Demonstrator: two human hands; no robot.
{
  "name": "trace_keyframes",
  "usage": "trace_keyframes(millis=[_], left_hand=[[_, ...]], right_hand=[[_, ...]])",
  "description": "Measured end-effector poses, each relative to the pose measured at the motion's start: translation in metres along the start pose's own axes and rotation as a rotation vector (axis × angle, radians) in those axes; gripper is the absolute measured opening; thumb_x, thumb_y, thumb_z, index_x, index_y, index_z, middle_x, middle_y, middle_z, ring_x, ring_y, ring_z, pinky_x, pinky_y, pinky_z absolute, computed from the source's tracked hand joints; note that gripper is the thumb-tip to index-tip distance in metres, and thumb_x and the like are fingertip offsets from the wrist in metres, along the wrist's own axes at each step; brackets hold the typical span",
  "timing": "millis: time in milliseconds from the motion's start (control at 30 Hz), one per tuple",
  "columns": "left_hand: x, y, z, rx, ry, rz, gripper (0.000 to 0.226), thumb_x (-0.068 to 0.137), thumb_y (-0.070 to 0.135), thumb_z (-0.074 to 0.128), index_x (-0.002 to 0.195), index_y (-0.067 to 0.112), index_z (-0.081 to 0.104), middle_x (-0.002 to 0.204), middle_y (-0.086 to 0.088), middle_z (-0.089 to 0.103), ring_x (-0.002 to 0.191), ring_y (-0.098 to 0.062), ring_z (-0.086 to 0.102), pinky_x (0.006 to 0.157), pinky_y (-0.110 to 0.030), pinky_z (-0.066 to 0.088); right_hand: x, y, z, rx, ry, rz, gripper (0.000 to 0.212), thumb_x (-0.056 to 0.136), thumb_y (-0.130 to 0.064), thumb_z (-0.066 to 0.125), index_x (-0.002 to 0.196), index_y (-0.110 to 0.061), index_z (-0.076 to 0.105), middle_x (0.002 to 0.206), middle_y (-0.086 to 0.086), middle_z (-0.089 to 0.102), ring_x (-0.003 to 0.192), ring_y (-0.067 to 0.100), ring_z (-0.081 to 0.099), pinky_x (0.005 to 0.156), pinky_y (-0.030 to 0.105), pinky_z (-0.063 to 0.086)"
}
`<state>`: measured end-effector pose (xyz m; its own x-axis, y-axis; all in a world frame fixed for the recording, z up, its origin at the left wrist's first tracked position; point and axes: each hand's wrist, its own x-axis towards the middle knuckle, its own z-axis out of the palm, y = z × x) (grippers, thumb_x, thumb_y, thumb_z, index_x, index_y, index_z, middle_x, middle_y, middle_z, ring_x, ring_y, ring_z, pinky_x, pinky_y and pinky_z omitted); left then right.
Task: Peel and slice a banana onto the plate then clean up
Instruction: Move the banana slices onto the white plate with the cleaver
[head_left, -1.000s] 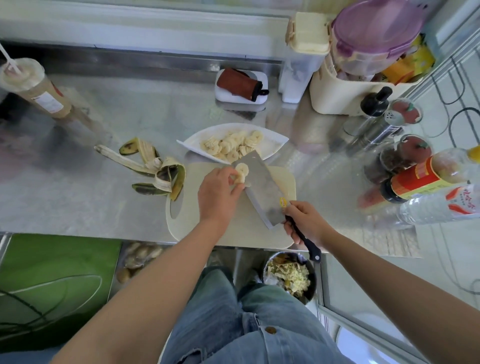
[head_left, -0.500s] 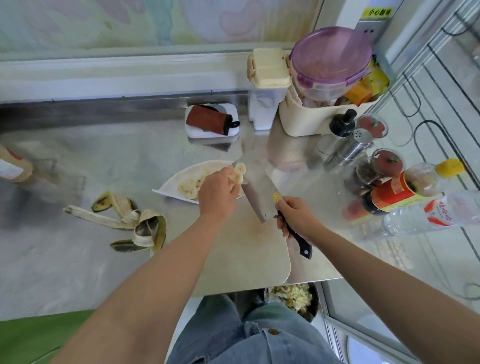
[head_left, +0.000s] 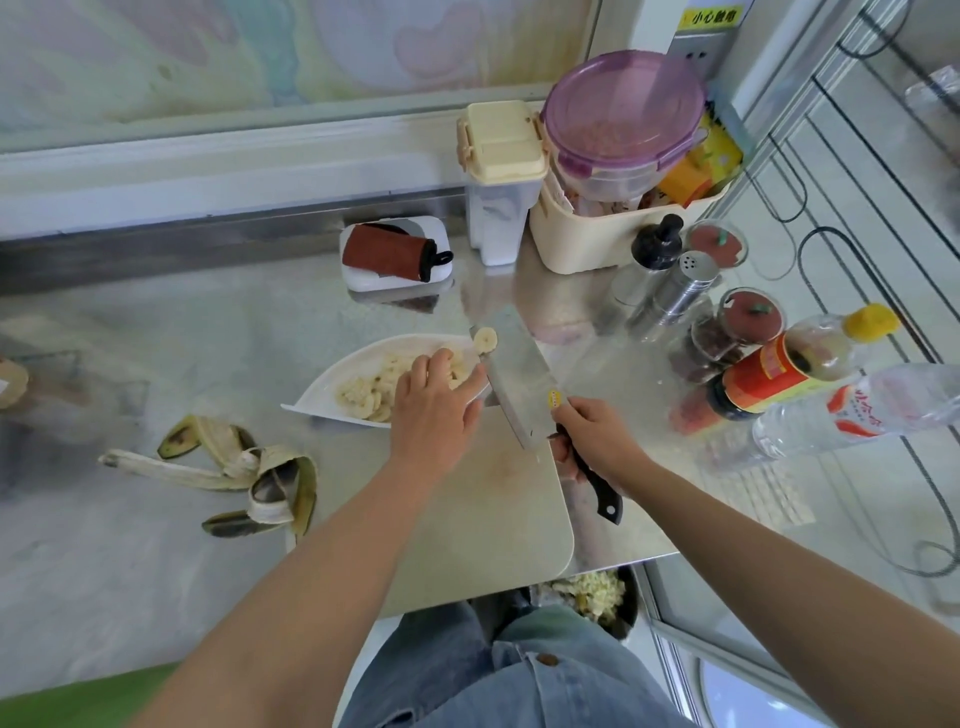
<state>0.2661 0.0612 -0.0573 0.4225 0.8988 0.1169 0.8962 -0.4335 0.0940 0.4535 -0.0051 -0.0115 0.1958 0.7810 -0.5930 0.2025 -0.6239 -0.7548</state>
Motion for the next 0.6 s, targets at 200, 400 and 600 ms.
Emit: trace_keyframes(millis=[200, 400, 600], left_hand=[[0.003, 0.003, -0.005, -0.023, 0.048, -0.021, 0.037, 0.085, 0.031, 0.051, 0.12, 0.024, 0.061, 0.12, -0.012, 0.052, 0.107, -0.032, 0.046, 0.085, -0.043, 0.041], [0.001, 0.007, 0.0, 0.034, -0.096, -0.067, 0.036, 0.089, 0.036, 0.047, 0.119, 0.02, 0.058, 0.132, -0.012, 0.046, 0.115, -0.032, 0.04, 0.092, -0.042, 0.034], [-0.001, -0.001, -0.007, 0.11, -0.038, -0.01, 0.017, 0.081, 0.03, 0.057, 0.083, 0.021, 0.071, 0.12, -0.008, 0.051, 0.109, -0.029, 0.041, 0.087, -0.04, 0.034]], right_hand=[[-0.002, 0.002, -0.002, -0.005, -0.014, -0.01, 0.034, 0.098, -0.027, 0.045, 0.067, -0.012, 0.045, 0.054, 0.009, 0.058, 0.038, 0.022, 0.048, 0.037, 0.019, 0.035], [-0.003, 0.004, -0.006, 0.007, -0.021, -0.012, 0.031, 0.097, -0.023, 0.044, 0.069, -0.01, 0.044, 0.051, 0.008, 0.056, 0.037, 0.022, 0.046, 0.037, 0.019, 0.034], [-0.004, 0.008, -0.012, -0.002, -0.019, -0.015, 0.032, 0.098, -0.023, 0.045, 0.068, -0.011, 0.043, 0.052, 0.008, 0.055, 0.035, 0.021, 0.047, 0.037, 0.021, 0.035]])
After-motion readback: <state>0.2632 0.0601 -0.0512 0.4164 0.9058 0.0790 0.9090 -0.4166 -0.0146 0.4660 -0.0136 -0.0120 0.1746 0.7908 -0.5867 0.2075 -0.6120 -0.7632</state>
